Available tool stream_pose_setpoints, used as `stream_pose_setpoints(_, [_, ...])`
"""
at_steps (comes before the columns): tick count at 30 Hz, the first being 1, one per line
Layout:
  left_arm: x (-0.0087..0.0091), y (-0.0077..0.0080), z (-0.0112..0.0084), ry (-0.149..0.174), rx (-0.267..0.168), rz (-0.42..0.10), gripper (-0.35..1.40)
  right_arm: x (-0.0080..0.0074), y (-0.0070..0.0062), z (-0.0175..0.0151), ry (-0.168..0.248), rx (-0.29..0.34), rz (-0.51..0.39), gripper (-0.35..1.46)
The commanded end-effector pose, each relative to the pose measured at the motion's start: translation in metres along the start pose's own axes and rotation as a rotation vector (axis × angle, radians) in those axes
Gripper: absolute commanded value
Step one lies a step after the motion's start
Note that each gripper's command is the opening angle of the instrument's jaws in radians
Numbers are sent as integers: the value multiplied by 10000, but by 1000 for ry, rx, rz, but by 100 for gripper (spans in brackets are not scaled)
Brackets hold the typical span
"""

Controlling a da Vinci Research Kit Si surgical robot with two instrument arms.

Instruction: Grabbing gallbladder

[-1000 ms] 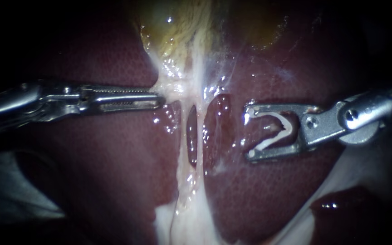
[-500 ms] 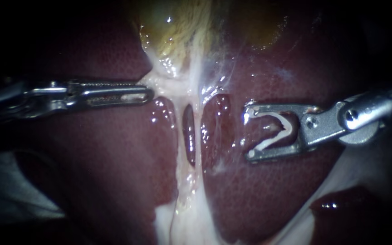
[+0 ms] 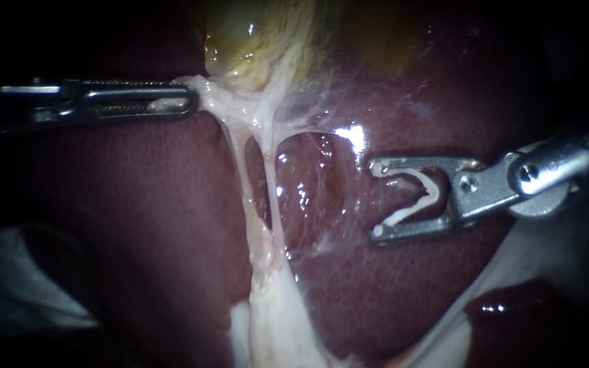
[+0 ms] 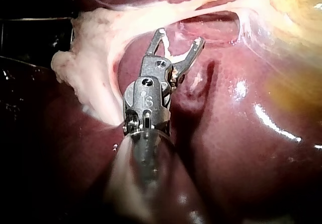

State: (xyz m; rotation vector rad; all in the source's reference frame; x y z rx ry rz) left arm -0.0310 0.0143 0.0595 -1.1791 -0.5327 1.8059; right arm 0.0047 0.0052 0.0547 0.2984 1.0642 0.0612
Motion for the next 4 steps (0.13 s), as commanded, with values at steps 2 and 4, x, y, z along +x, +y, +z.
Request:
stream_pose_setpoints(2, [-1, 1, 2, 1, 2, 0, -35, 0, 0, 0, 0, 0, 0, 50])
stream_pose_setpoints(4, [-3, 1, 4, 1, 3, 1, -35, 0, 0, 0, 0, 0, 0, 50])
